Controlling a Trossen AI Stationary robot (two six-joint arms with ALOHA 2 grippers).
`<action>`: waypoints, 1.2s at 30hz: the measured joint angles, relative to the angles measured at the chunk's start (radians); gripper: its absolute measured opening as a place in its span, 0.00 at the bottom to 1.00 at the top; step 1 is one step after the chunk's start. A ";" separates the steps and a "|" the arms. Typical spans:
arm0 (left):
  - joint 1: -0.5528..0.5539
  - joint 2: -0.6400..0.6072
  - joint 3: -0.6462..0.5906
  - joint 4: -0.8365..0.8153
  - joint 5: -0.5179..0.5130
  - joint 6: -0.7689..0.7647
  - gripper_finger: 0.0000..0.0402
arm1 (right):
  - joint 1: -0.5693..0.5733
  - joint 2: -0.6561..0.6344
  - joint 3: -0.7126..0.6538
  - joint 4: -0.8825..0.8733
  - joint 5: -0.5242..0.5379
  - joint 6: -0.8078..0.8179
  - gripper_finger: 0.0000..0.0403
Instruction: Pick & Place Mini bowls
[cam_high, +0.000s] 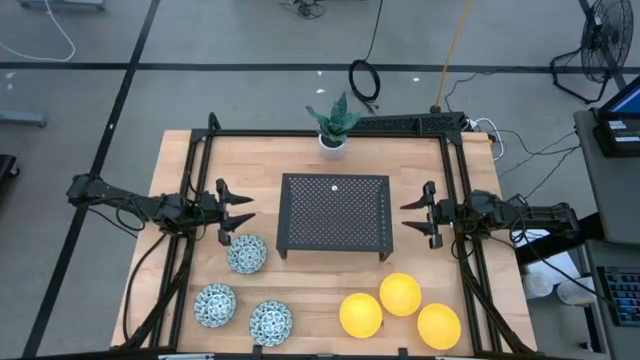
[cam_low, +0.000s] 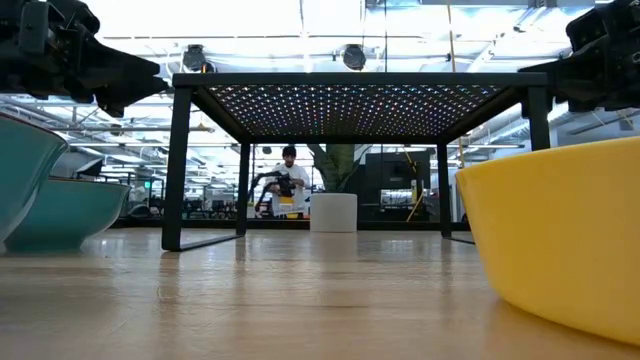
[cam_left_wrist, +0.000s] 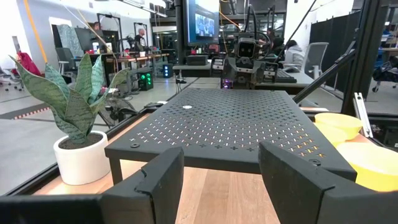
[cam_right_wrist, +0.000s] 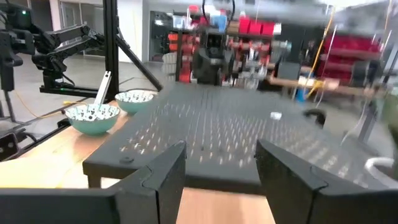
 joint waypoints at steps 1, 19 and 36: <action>0.000 0.000 0.000 0.000 0.000 0.000 0.53 | 0.000 0.000 0.000 0.032 -0.001 -0.024 0.45; 0.000 0.000 0.000 0.000 0.000 0.000 0.53 | 0.003 0.000 0.000 0.517 -0.047 0.613 0.45; 0.000 0.000 0.000 0.000 0.000 0.000 0.53 | 0.356 0.818 0.771 -0.250 0.155 0.572 0.45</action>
